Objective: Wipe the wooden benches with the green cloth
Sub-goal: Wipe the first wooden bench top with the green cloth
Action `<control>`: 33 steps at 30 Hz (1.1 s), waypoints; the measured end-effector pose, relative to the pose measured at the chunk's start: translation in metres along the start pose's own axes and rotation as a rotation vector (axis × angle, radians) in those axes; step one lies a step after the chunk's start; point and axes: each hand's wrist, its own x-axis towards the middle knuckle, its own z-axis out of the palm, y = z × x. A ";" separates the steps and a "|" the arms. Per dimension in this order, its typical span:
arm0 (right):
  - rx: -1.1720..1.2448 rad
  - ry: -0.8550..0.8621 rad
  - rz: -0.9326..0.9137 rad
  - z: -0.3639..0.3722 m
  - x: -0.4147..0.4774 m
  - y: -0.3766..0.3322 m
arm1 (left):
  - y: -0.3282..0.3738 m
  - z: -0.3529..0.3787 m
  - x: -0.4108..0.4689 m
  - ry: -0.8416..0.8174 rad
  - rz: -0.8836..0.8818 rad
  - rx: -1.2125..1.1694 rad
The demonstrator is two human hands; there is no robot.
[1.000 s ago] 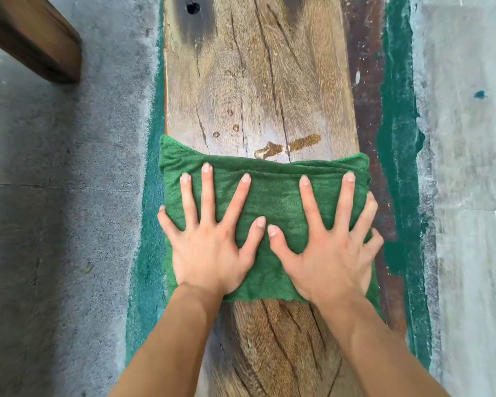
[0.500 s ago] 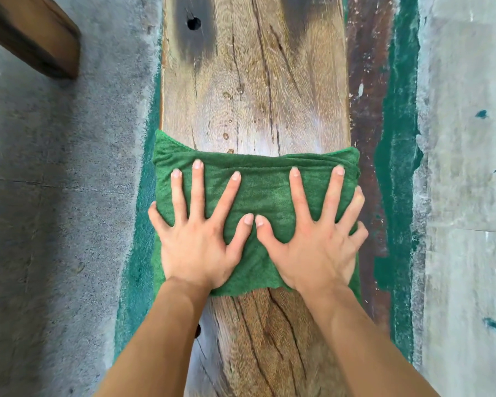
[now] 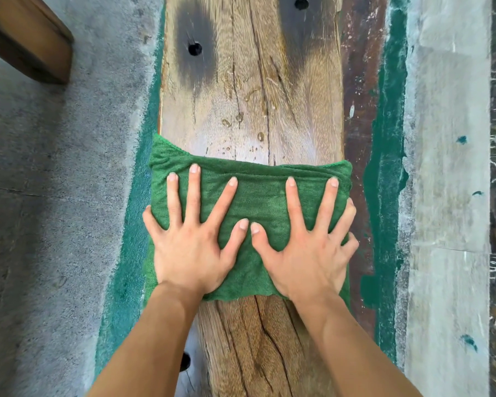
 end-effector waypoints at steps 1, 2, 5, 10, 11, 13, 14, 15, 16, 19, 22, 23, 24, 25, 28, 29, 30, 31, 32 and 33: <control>-0.001 0.009 -0.003 0.000 0.000 -0.002 | -0.001 0.000 0.001 0.006 0.008 -0.002; 0.014 0.002 -0.019 0.001 0.011 -0.003 | -0.001 -0.002 0.011 0.013 -0.004 0.012; 0.021 0.016 -0.018 0.001 0.025 -0.005 | 0.000 -0.007 0.029 0.005 -0.013 0.032; 0.014 0.004 -0.016 -0.002 0.032 -0.005 | 0.001 -0.007 0.033 0.014 -0.018 0.018; 0.013 0.006 -0.016 -0.004 0.036 -0.008 | 0.001 -0.009 0.036 0.015 -0.022 0.019; 0.006 0.019 -0.009 -0.004 0.039 -0.009 | -0.001 -0.009 0.039 0.020 -0.018 0.005; 0.005 0.023 -0.007 -0.004 0.040 -0.009 | 0.000 -0.010 0.042 0.011 -0.015 0.008; 0.012 0.022 0.002 -0.004 0.040 -0.009 | 0.001 -0.010 0.043 0.005 -0.015 0.012; -0.002 0.024 0.001 -0.007 0.043 -0.010 | 0.001 -0.012 0.047 0.009 -0.012 0.001; 0.004 0.022 0.010 -0.009 0.052 -0.014 | -0.002 -0.012 0.058 0.012 -0.003 -0.003; 0.006 0.032 0.006 -0.009 0.060 -0.018 | -0.005 -0.013 0.066 0.011 0.000 -0.001; 0.007 0.032 0.011 -0.010 0.062 -0.017 | -0.003 -0.014 0.068 0.003 -0.002 -0.006; 0.002 0.039 0.008 -0.011 0.064 -0.015 | -0.001 -0.014 0.069 0.002 0.000 -0.005; 0.007 0.030 0.013 -0.010 0.070 -0.019 | -0.003 -0.017 0.076 -0.007 0.002 0.002; 0.007 0.017 0.017 -0.014 0.080 -0.021 | -0.003 -0.018 0.086 -0.003 0.005 -0.006; 0.005 0.014 0.017 -0.014 0.082 -0.022 | -0.004 -0.017 0.088 0.002 0.005 -0.009; 0.002 0.017 0.015 -0.015 0.082 -0.023 | -0.005 -0.016 0.088 0.007 0.009 -0.009; 0.000 0.010 0.019 -0.016 0.090 -0.024 | -0.004 -0.017 0.096 0.000 0.006 -0.008; 0.008 0.007 0.022 -0.018 0.093 -0.025 | -0.004 -0.018 0.099 0.003 0.004 -0.009; 0.008 0.013 0.020 -0.018 0.092 -0.026 | -0.006 -0.018 0.099 0.008 0.011 -0.006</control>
